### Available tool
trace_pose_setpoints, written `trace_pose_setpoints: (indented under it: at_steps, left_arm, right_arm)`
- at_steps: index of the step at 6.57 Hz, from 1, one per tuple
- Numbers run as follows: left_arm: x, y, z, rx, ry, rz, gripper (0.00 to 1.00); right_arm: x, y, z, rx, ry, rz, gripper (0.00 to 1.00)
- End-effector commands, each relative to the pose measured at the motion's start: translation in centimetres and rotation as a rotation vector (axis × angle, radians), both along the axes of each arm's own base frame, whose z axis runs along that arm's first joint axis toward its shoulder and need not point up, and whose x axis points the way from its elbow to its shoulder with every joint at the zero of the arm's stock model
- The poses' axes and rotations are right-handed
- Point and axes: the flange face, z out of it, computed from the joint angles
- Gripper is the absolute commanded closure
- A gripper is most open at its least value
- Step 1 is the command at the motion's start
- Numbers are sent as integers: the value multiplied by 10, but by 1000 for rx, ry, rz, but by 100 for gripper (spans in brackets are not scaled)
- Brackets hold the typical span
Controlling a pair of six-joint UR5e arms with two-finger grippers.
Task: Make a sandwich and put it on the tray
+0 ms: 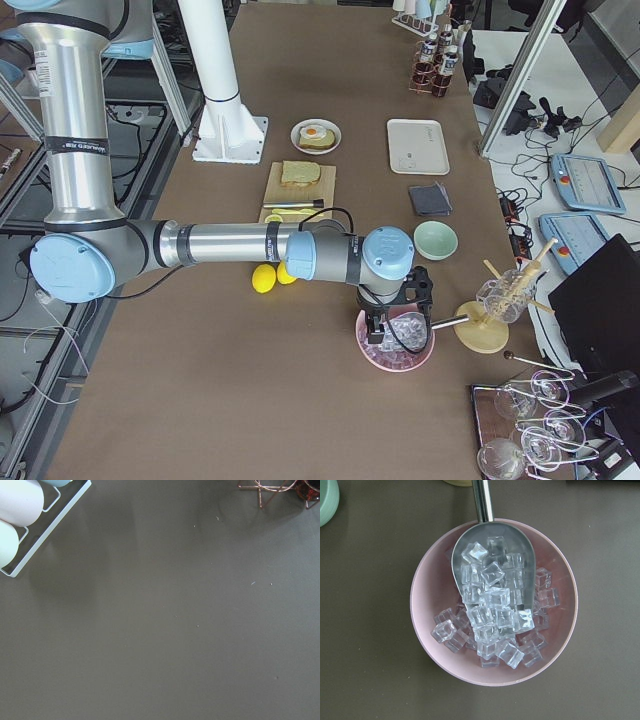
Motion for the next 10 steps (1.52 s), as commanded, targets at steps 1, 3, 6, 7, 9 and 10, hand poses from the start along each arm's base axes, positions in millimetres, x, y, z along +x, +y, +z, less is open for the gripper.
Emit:
trace_pose_setpoints:
  at_steps: [1,3,6,7,9,10]
  left_arm:
    - [0,0,-2,6,1,2,3]
    - [0,0,-1,4,1,2,3]
    - [0,6,5,-9,1,2,3]
    - [0,6,6,-11,1,2,3]
    - [0,6,7,-11,1,3,3]
    - [0,6,8,-14,1,2,3]
  right_arm:
    - [0,0,-1,0,-1,1,0]
    - [0,0,-3,4,-1,2,0]
    - [0,0,-3,4,-1,2,0]
    - [0,0,-3,5,-1,2,0]
    - [0,-1,-4,7,-1,2,0]
    - [0,-1,-3,5,-1,2,0]
